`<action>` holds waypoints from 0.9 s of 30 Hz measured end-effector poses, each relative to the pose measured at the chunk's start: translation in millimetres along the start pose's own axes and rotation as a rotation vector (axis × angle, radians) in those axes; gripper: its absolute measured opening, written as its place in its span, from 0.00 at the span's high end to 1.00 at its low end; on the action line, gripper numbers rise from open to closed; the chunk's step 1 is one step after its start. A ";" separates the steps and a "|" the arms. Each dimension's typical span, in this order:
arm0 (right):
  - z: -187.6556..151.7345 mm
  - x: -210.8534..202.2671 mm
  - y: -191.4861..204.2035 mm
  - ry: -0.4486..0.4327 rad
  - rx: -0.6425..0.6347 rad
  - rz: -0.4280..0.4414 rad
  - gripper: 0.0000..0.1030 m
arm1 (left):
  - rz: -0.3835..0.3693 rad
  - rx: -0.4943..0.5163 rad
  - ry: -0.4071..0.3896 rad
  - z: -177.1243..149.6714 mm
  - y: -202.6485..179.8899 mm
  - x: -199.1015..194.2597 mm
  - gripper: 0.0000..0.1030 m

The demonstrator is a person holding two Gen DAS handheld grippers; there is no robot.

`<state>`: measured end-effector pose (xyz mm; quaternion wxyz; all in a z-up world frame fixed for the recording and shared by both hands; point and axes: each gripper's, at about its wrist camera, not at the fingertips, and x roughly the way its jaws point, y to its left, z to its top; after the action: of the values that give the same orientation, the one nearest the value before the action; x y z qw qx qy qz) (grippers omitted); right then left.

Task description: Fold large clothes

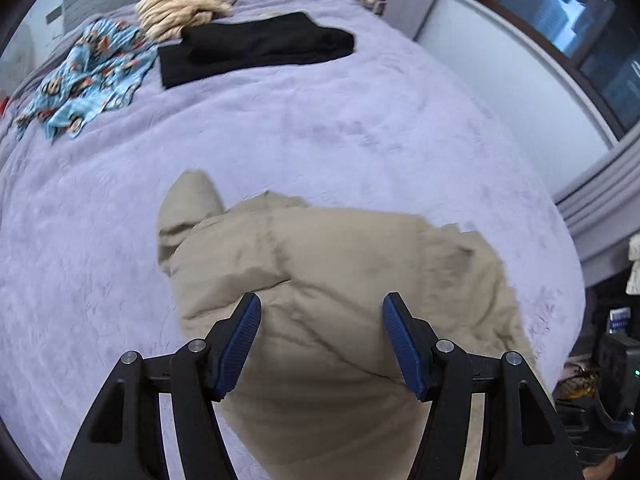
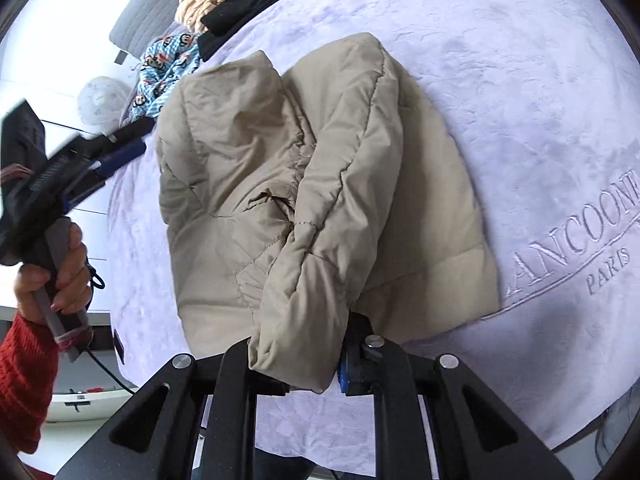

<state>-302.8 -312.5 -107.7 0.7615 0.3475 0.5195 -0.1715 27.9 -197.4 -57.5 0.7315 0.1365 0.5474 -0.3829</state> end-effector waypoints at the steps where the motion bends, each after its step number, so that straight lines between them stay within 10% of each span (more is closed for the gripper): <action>1: 4.6 3.3 4.8 0.001 -0.004 -0.007 0.83 | -0.005 -0.027 0.012 0.2 5.1 12.7 0.38; 12: 20.6 -0.2 -70.1 -0.037 0.139 -0.090 0.83 | 0.019 0.106 0.024 24.1 -115.0 112.7 0.38; 19: 15.8 -12.4 -113.0 0.016 0.269 -0.019 0.76 | 0.063 0.137 0.038 20.5 -125.2 124.4 0.35; 27: 50.2 -69.9 -62.8 -0.158 0.004 -0.023 0.75 | 0.093 0.147 0.032 15.9 -118.3 116.8 0.35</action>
<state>-336.2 -398.9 -55.1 0.7974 0.3285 0.4614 -0.2082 -32.5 -334.4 -131.5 0.7276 0.2211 0.5225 -0.3855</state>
